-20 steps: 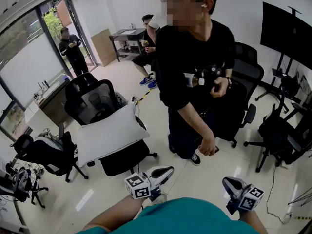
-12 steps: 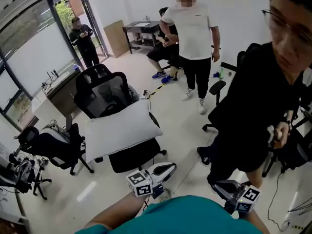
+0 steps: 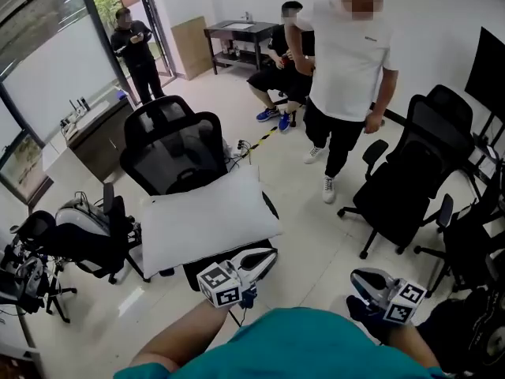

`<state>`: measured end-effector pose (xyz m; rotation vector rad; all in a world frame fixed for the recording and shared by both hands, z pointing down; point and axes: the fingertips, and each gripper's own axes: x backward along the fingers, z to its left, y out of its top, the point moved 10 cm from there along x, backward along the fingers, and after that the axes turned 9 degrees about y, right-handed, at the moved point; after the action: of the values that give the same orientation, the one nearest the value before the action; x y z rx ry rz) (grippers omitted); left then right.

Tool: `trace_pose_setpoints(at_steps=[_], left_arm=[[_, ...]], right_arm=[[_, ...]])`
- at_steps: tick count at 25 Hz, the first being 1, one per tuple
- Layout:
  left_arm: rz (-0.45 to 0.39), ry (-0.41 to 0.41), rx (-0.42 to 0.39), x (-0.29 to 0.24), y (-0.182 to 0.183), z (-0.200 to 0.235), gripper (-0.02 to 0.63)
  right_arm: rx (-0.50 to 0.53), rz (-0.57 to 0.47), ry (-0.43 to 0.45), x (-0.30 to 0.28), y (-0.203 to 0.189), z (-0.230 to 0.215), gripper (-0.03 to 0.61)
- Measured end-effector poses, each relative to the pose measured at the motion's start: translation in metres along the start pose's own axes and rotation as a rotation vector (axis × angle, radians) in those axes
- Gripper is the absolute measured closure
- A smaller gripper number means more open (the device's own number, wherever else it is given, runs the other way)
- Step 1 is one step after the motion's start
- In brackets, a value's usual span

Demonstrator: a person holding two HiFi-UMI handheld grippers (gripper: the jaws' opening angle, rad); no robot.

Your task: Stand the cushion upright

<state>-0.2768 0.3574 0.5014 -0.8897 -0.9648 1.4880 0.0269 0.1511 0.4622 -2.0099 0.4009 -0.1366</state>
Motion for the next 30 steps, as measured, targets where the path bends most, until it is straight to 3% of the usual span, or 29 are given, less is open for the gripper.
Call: trace_pose_setpoints(at_steps=[5,11,14,19,21,23,26,30], left_arm=[[0.033,0.081,-0.07,-0.012,0.018,0.024,0.603],[0.173,0.176,-0.256,-0.062,0.025,0.042,0.578],[0.314,0.22,-0.384,-0.091,0.024,0.053,0.515],[0.685,0.186,-0.593,-0.147,0.003,0.093,0.352],[0.872,0.119,-0.716,-0.166,-0.01,0.115,0.283],[1.066,-0.002,-0.85,-0.18,-0.027,0.134,0.233],[1.296,-0.247,-1.025,-0.195,-0.053,0.161,0.17],[1.506,-0.606,-1.211,-0.21,-0.075,0.205,0.07]], right_arm=[[-0.007,0.081,0.071,-0.042,0.033,-0.055,0.568],[-0.025,0.176,0.251,-0.075,0.06,-0.136,0.565],[-0.037,0.25,0.363,-0.088,0.072,-0.168,0.563],[-0.028,0.356,0.504,-0.11,0.086,-0.214,0.561],[-0.028,0.392,0.539,-0.122,0.084,-0.228,0.56],[-0.042,0.414,0.562,-0.132,0.08,-0.236,0.557],[-0.078,0.432,0.562,-0.147,0.072,-0.245,0.557],[-0.115,0.471,0.513,-0.175,0.061,-0.255,0.557]])
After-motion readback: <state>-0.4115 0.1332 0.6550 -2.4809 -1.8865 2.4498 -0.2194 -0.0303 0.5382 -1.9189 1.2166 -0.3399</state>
